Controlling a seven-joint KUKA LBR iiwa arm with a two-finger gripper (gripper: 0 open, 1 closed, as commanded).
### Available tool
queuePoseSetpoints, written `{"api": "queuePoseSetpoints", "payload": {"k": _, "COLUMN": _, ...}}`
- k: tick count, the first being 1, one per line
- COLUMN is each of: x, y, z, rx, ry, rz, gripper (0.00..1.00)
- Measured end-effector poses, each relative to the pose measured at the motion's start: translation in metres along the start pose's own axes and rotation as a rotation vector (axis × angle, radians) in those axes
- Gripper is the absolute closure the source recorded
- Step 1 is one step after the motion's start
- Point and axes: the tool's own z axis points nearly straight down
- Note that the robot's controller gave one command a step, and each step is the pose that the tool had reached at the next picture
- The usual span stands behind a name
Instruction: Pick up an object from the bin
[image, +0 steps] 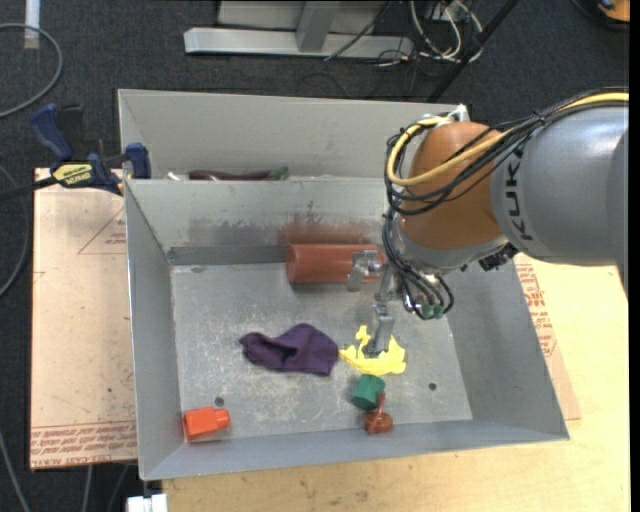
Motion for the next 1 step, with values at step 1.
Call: {"api": "queuePoseSetpoints", "payload": {"k": 1, "x": 0.0034, "y": 0.0586, "z": 0.0461, "rx": 0.000, "ry": 0.000, "rz": -0.034, "gripper": 0.00}}
